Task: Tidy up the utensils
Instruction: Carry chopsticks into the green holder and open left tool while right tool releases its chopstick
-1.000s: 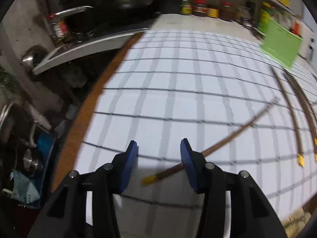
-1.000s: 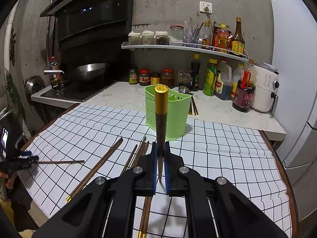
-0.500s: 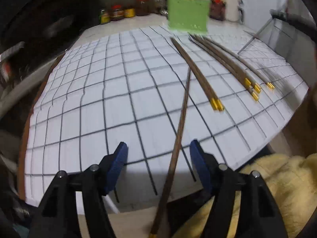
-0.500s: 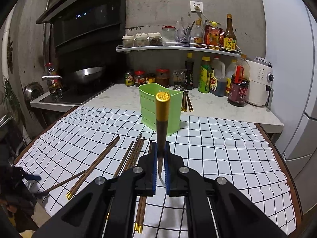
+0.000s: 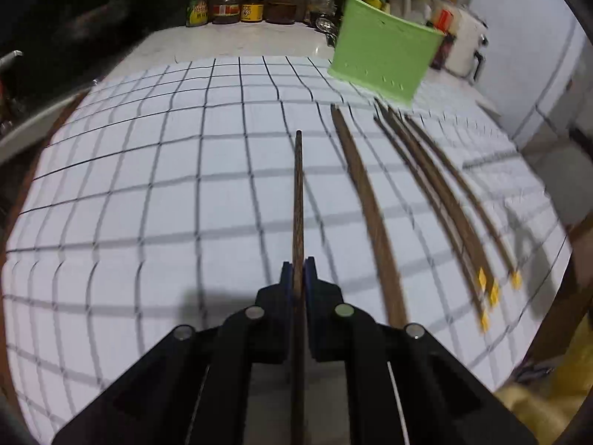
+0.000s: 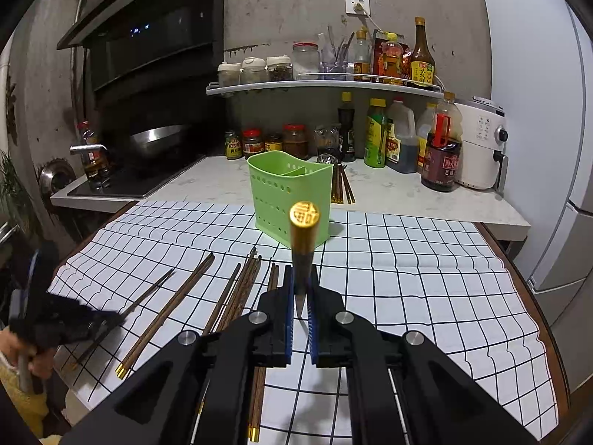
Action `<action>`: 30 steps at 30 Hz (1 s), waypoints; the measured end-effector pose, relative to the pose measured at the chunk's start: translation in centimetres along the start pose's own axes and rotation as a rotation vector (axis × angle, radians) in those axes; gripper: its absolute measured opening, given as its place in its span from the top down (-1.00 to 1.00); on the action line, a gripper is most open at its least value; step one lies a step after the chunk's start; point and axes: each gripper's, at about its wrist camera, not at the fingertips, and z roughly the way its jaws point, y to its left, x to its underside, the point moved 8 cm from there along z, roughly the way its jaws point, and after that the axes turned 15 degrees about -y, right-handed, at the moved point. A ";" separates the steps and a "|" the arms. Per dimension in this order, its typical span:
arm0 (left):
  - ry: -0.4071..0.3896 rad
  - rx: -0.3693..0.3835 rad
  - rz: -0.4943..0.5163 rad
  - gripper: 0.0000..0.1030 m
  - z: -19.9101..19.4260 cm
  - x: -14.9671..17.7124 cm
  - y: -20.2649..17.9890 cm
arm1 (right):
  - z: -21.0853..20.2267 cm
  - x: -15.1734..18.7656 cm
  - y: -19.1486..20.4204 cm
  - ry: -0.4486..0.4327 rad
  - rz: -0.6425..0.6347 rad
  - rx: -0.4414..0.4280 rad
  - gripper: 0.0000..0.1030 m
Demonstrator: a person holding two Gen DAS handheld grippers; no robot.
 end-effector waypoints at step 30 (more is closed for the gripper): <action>-0.409 -0.119 0.092 0.87 -15.0 -4.2 -1.8 | -2.0 -1.4 -0.7 -0.072 0.032 -0.017 0.87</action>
